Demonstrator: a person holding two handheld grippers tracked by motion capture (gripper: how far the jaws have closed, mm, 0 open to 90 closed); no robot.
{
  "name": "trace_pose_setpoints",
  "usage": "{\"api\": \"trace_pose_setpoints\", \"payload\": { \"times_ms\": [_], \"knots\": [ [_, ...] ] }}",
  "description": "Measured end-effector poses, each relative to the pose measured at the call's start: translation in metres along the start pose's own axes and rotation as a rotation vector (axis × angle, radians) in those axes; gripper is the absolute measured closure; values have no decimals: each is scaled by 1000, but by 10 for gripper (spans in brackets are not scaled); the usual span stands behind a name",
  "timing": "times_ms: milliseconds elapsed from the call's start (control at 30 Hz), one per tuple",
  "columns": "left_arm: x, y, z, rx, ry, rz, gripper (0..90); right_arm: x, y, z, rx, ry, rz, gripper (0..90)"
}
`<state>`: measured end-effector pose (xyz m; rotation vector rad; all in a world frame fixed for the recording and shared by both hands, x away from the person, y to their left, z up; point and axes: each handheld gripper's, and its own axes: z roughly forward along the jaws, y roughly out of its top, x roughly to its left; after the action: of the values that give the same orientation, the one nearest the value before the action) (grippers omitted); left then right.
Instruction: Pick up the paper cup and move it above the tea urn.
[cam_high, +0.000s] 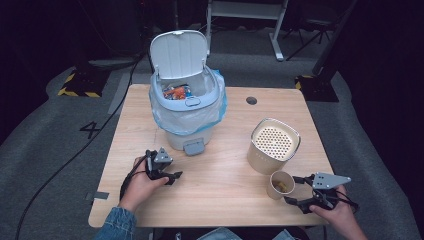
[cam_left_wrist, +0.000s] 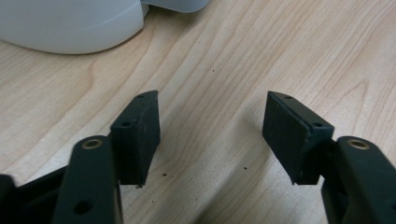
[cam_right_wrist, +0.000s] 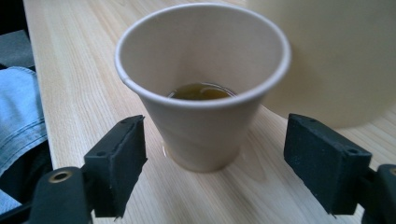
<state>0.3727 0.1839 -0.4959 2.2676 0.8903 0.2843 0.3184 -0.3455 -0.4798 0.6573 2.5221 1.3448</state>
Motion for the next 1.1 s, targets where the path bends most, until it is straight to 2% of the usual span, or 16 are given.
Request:
{"api": "trace_pose_setpoints", "payload": {
  "times_ms": [67, 167, 267, 467, 667, 733, 900, 1000, 1100],
  "knots": [
    [0, -2, -3, 6, 12, -25, 369, 1, 1, 4, -17, 13, -6, 219],
    [2, -11, -3, -60, 12, -39, 356, 1, 1, 11, -36, 29, -3, 214],
    [2, -13, -4, -57, 37, -23, 355, 1, 2, 17, -61, 41, -11, 213],
    [2, -15, -3, -67, 43, -13, 334, -1, 2, 25, -76, 44, -21, 266],
    [2, -14, -3, -68, 37, -15, 329, -2, 3, 23, -73, 49, -17, 288],
    [2, -14, -3, -67, 39, -15, 326, -2, 4, 21, -87, 54, -15, 290],
    [1, -14, -2, -68, 40, -14, 326, -3, 13, 11, -127, 68, -12, 295],
    [1, -14, -2, -68, 40, -14, 326, -3, 19, 5, -122, 63, -27, 296],
    [1, -14, -2, -68, 37, -9, 326, -3, 25, -1, -117, 87, -17, 297]
  ]
}}
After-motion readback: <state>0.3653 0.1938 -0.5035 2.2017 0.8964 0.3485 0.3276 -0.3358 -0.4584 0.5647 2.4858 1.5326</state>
